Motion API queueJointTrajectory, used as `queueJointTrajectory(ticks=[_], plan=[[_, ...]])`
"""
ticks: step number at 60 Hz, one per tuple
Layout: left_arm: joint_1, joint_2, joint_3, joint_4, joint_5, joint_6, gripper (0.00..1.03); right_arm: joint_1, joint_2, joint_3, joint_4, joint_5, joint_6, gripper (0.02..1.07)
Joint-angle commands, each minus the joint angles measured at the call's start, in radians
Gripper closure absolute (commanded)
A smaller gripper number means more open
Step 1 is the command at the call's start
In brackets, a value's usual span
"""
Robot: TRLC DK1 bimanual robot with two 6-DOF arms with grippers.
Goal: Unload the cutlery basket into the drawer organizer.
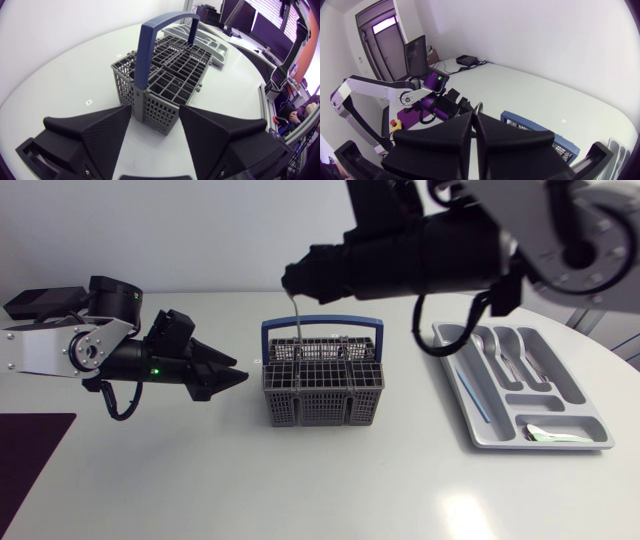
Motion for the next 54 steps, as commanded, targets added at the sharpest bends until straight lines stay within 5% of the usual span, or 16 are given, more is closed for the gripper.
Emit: queueJointTrajectory(ticks=[1, 26, 54], plan=[[-0.002, -0.032, 0.033, -0.038, 0.01, -0.01, 0.37, -0.029, -0.056, 0.049, -0.092, -0.005, -0.009, 1.0], [-0.039, -0.134, 0.071, -0.167, -0.047, -0.02, 0.37, -0.238, -0.226, -0.04, -0.41, 0.156, -0.12, 1.0], [-0.046, -0.183, 0.041, -0.213, -0.172, -0.046, 0.37, -0.74, -0.296, -0.319, -0.425, 0.155, -0.497, 1.0]])
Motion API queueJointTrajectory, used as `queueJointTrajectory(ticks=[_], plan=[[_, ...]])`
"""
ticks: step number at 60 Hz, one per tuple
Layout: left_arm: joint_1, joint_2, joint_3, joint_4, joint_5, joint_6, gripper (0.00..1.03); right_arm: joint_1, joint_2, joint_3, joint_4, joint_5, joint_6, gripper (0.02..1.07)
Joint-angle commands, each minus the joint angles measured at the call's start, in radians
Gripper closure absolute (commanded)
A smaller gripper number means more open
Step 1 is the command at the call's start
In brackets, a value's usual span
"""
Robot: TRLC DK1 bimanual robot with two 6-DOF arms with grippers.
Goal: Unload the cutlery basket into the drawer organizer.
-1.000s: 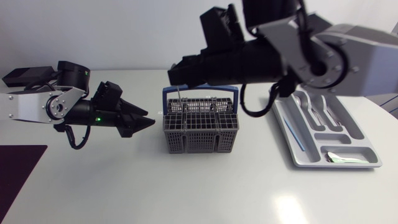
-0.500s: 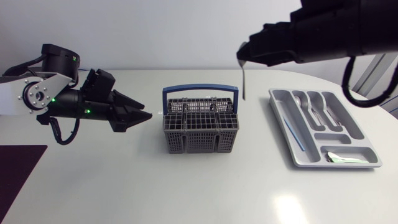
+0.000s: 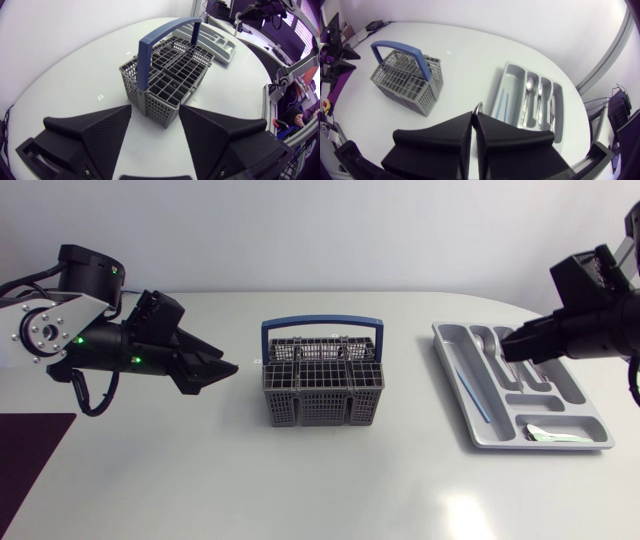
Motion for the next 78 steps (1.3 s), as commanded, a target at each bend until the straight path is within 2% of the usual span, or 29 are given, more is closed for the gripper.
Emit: queueJointTrajectory(ticks=[1, 16, 34, 58, 71, 74, 78], plan=[[-0.002, -0.016, -0.004, -0.013, -0.008, -0.012, 0.37, -0.079, -0.006, -0.072, 0.018, -0.007, -0.105, 1.0], [-0.007, -0.013, -0.004, -0.013, -0.022, -0.012, 0.37, -0.303, 0.051, -0.21, 0.161, -0.018, -0.316, 1.0], [-0.025, 0.007, 0.007, -0.013, -0.043, -0.018, 0.37, -0.471, 0.207, -0.29, 0.349, -0.032, -0.466, 1.0], [-0.053, 0.013, 0.013, -0.011, -0.072, -0.032, 0.37, -0.559, 0.419, -0.319, 0.584, -0.044, -0.556, 1.0], [-0.056, 0.013, 0.008, -0.011, -0.074, -0.041, 0.37, -0.586, 0.508, -0.307, 0.647, -0.033, -0.602, 0.98], [-0.056, 0.013, 0.005, -0.01, -0.074, -0.041, 0.37, -0.586, 0.513, -0.311, 0.661, -0.021, -0.604, 0.91], [-0.055, 0.015, 0.002, -0.007, -0.074, -0.04, 0.37, -0.588, 0.499, -0.317, 0.668, -0.013, -0.602, 0.64]])
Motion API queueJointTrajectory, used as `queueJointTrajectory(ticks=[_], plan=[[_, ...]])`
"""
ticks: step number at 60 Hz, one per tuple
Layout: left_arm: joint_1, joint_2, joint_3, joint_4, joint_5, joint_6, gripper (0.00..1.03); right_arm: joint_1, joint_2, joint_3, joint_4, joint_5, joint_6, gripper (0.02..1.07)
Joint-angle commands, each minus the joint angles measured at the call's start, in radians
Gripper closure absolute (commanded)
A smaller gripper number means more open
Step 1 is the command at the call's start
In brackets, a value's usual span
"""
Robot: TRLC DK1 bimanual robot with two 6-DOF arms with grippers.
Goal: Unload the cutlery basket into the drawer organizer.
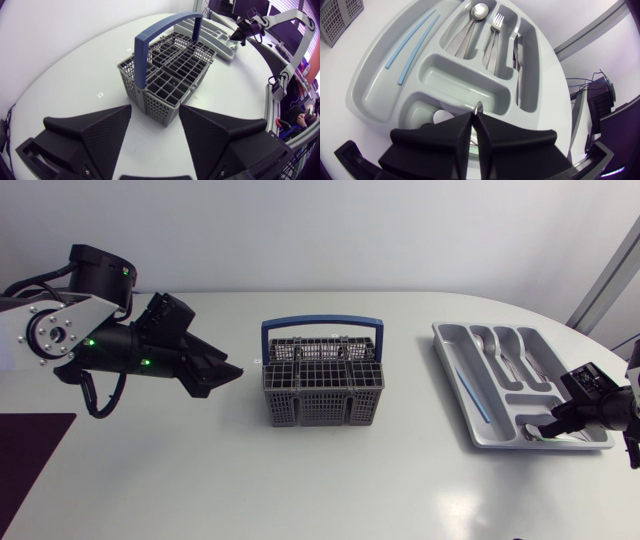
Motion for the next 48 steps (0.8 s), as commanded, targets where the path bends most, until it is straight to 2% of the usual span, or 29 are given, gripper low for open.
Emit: queueJointTrajectory(ticks=[1, 5, 11, 22, 28, 29, 38, 48], plan=[[-0.005, 0.016, 0.002, -0.004, -0.001, -0.014, 0.37, -0.009, 0.001, -0.018, 0.005, 0.014, -0.012, 0.57], [-0.003, 0.022, 0.001, -0.003, -0.001, -0.014, 0.37, -0.007, -0.033, -0.029, 0.005, 0.026, -0.01, 0.37], [0.001, 0.023, -0.002, -0.001, -0.001, -0.011, 0.37, 0.021, -0.103, -0.047, 0.003, 0.053, 0.007, 0.2], [0.02, 0.033, -0.011, 0.014, -0.001, -0.009, 0.37, 0.108, -0.261, -0.036, -0.083, 0.075, 0.085, 0.18], [0.029, 0.051, -0.01, 0.022, 0.0, -0.009, 0.37, 0.203, -0.332, -0.036, -0.133, 0.101, 0.145, 0.18], [0.032, 0.063, -0.007, 0.034, 0.0, -0.012, 0.37, 0.265, -0.347, -0.027, -0.15, 0.121, 0.194, 0.18], [0.029, 0.123, 0.022, 0.06, 0.0, -0.018, 0.37, 0.446, -0.31, 0.037, -0.189, 0.15, 0.379, 0.18], [0.021, 0.2, 0.047, 0.097, -0.001, -0.034, 0.37, 0.585, -0.166, 0.131, -0.175, 0.122, 0.545, 0.18]])
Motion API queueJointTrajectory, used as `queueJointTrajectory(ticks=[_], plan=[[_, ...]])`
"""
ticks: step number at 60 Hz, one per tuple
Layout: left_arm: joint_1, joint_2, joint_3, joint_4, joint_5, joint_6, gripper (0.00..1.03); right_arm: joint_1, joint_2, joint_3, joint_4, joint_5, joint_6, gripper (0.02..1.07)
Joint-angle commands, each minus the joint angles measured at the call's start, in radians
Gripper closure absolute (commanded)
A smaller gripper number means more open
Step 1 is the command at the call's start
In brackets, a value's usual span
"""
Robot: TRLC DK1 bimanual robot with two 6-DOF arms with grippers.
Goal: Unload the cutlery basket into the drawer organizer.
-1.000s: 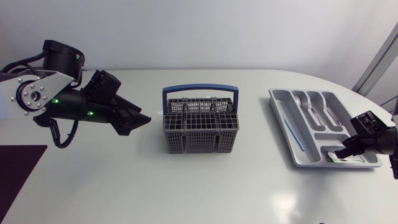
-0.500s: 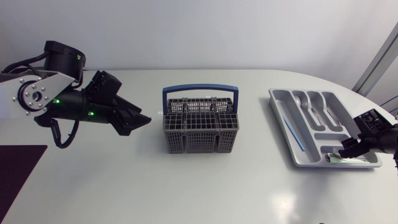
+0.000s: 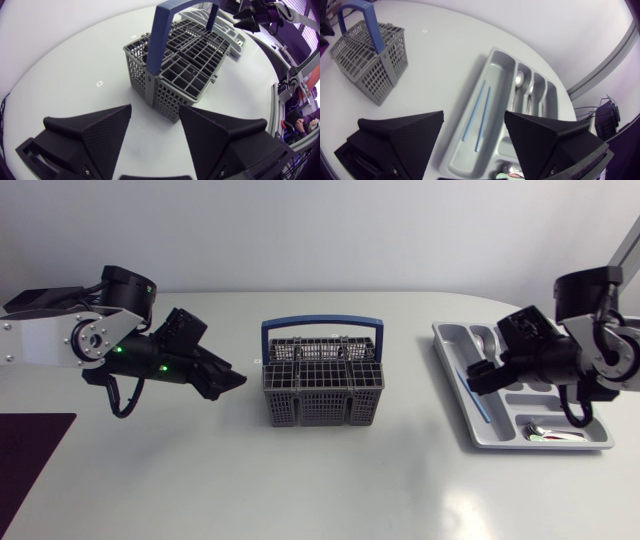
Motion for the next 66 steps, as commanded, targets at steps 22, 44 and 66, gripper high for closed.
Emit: queueJointTrajectory(ticks=[22, 44, 66], plan=[[-0.004, 0.151, 0.075, 0.033, 0.003, -0.019, 0.72, 0.207, 0.343, 0.187, 0.022, -0.118, 0.293, 0.8], [-0.072, 0.189, 0.086, 0.061, 0.01, -0.035, 0.83, 0.333, 0.401, 0.245, 0.016, -0.107, 0.328, 0.97], [-0.04, 0.189, 0.089, 0.064, 0.027, -0.031, 0.83, 0.431, 0.456, 0.317, -0.004, -0.064, 0.36, 0.97]])
